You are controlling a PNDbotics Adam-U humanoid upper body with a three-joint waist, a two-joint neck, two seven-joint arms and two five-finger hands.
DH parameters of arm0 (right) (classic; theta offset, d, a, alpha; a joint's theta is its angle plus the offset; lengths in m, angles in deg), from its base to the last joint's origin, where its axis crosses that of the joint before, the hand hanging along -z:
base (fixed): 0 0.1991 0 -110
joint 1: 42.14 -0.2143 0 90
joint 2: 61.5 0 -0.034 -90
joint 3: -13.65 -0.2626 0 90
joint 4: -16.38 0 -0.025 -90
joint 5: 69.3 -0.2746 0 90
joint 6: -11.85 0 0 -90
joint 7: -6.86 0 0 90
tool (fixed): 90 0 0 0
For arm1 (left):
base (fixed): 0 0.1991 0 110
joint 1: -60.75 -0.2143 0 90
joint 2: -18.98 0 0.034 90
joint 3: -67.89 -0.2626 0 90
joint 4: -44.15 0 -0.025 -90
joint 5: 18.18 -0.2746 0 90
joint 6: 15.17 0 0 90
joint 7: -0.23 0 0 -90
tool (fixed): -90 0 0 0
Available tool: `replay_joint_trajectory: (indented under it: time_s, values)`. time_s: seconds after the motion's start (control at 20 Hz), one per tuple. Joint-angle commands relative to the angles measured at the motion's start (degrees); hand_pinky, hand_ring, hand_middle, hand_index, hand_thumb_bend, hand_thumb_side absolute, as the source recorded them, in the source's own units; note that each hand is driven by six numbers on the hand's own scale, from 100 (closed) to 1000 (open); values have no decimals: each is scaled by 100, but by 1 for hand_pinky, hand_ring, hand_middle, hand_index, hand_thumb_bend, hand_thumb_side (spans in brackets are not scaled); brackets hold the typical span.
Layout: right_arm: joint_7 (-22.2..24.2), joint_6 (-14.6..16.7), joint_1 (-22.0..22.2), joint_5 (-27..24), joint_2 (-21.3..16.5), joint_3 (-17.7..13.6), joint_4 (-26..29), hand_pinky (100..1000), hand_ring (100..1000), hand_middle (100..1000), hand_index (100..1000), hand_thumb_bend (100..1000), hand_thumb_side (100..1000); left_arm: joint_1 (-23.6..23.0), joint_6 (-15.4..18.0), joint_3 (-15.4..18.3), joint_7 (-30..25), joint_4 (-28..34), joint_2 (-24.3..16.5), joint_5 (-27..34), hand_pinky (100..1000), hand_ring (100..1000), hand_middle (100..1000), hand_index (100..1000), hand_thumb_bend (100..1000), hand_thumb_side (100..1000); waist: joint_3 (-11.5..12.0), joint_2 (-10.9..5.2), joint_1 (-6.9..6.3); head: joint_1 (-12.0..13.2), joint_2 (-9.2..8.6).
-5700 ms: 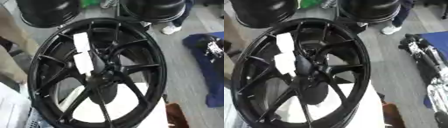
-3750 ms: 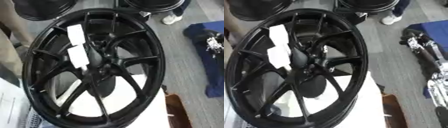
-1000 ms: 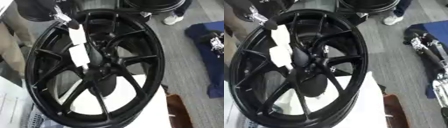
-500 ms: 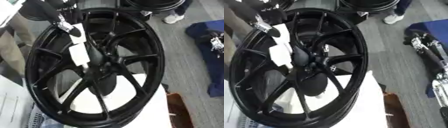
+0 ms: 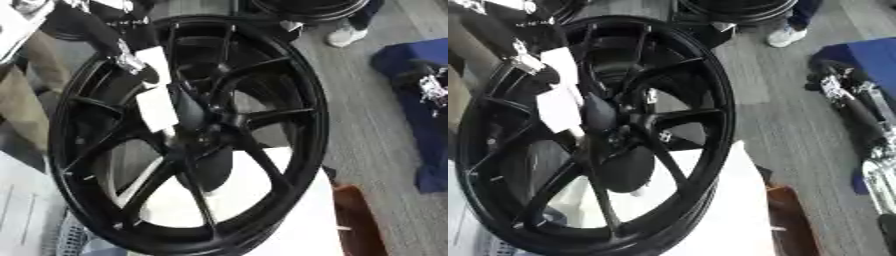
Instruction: Pull the pin out of the wheel hub.
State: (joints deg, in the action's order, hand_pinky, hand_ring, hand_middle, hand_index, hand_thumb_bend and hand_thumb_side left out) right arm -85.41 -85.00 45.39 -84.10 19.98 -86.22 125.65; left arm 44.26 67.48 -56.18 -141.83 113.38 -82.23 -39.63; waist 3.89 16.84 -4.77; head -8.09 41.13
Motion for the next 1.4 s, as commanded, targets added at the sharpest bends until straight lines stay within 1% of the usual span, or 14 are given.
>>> replay_joint_trajectory:
  time_s: [0.05,0.2,0.25,0.4,0.5,0.55,0.75,0.9,1.0,1.1,1.2,1.25,1.35,1.4]
  values:
    - [9,3,-38,-46,-90,-49,41,970,759,684,826,100,570,105,52,8,9,60,-136,-128,766,736,676,818,652,542,-10,-101,29,8,-80]
    - [9,3,-38,-45,-80,-52,33,970,759,684,826,100,571,95,172,-45,9,23,-123,-263,766,738,678,817,646,531,-13,-97,30,17,-76]
    - [8,3,-37,-44,-78,-54,31,969,758,684,826,100,571,92,215,-57,9,6,-120,-304,763,736,673,811,631,506,-15,-95,30,25,-74]
    - [4,4,-33,-42,-69,-61,23,969,758,683,826,100,572,89,338,-85,9,-37,-118,-411,756,728,664,802,610,481,-14,-93,31,36,-68]
    - [5,5,-32,-42,-68,-62,21,970,758,683,826,100,573,97,408,-90,9,-53,-118,-489,749,717,647,788,593,475,-8,-95,30,38,-61]
    - [7,6,-33,-42,-68,-61,20,970,758,683,826,100,574,99,426,-81,9,-66,-113,-516,740,696,617,765,575,479,-6,-96,30,39,-62]
    - [16,6,-35,-41,-61,-62,12,970,758,683,826,100,575,127,362,2,9,-105,-60,-501,729,666,585,740,568,487,-10,-95,35,37,-74]
    - [22,3,-40,-39,-53,-61,5,970,758,683,826,100,577,165,315,1,9,-114,-4,-469,728,667,593,750,577,494,-17,-89,33,47,-81]
    - [32,0,-49,-39,-48,-57,-1,970,758,683,826,100,577,184,293,-7,9,-139,42,-467,726,663,583,739,568,485,-26,-85,32,52,-95]
    - [34,-1,-53,-37,-45,-60,-7,970,759,683,827,100,578,194,291,-28,9,-158,78,-444,721,651,565,722,545,462,-35,-83,29,56,-106]
    - [32,-2,-52,-37,-43,-63,-14,971,759,683,827,100,579,202,291,-44,9,-167,97,-417,715,634,540,698,496,415,-40,-83,24,60,-109]
    - [32,-3,-53,-38,-42,-64,-18,971,759,684,827,100,580,206,287,-45,9,-171,103,-407,708,619,521,679,451,363,-41,-84,22,61,-110]
    - [34,-4,-54,-40,-39,-64,-25,971,759,683,827,100,580,213,268,-29,9,-168,115,-374,694,591,479,635,404,323,-43,-85,19,58,-111]
    - [37,-4,-56,-40,-37,-64,-28,971,759,683,827,100,581,215,255,-20,9,-165,121,-346,690,581,461,613,382,285,-45,-85,19,55,-112]
